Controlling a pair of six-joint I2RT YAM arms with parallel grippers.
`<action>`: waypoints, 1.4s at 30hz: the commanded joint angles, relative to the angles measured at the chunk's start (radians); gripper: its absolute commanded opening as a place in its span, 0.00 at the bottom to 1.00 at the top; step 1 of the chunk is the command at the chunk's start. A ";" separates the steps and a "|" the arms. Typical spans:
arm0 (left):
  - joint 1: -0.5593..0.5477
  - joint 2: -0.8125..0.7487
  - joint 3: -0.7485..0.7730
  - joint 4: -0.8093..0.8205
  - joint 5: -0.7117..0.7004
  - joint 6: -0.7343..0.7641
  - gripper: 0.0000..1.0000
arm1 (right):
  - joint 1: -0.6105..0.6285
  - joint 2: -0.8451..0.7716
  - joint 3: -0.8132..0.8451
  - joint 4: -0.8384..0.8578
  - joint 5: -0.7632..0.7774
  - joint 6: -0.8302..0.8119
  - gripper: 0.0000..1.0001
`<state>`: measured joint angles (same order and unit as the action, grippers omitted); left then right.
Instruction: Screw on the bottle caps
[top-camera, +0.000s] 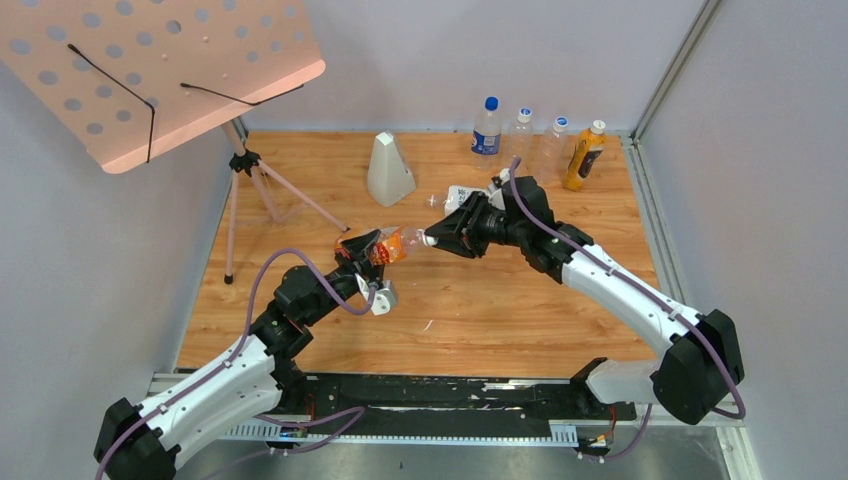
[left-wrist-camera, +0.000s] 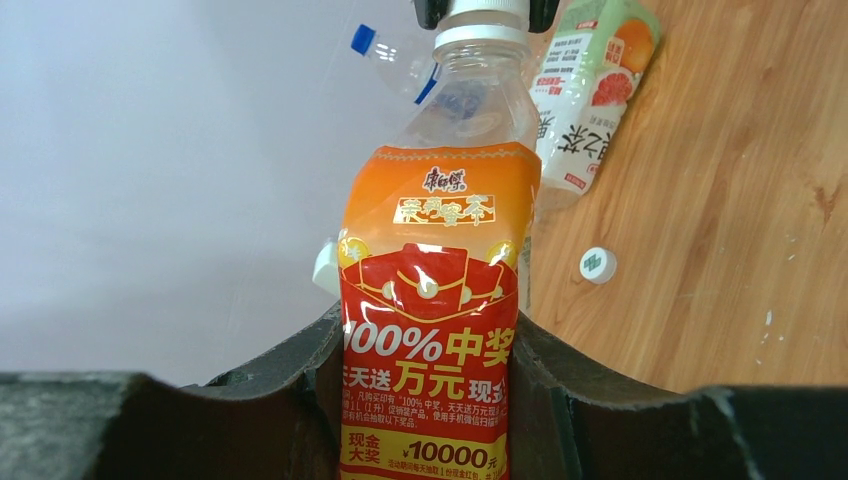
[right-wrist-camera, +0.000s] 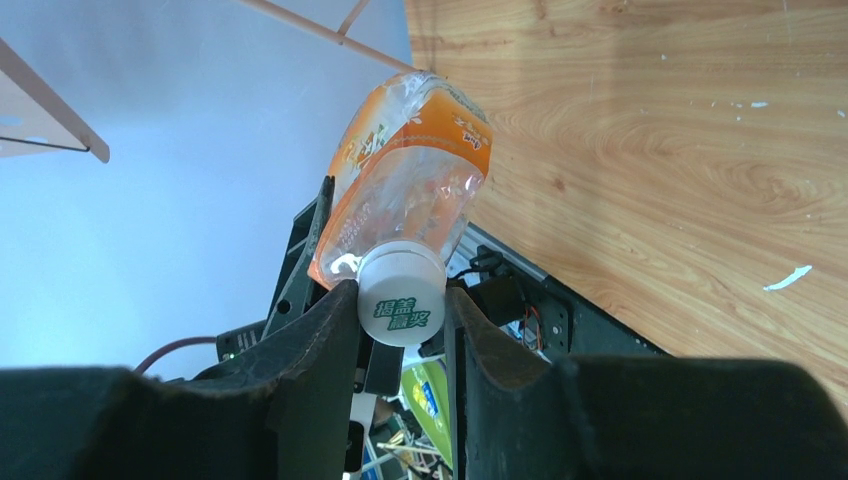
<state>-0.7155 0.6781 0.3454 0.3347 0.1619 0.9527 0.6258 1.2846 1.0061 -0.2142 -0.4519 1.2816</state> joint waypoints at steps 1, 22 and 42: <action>-0.041 0.009 0.004 0.145 0.166 -0.041 0.00 | 0.003 -0.022 0.012 0.105 -0.118 -0.002 0.24; -0.042 0.029 -0.015 0.181 0.135 -0.003 0.00 | -0.007 0.028 0.081 0.102 -0.144 0.056 0.35; -0.028 0.089 0.050 0.126 0.007 -0.191 0.00 | -0.034 -0.084 -0.052 0.099 -0.116 -0.029 0.66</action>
<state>-0.7441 0.7467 0.3359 0.4534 0.1738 0.8757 0.5892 1.2522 0.9962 -0.1761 -0.5579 1.2625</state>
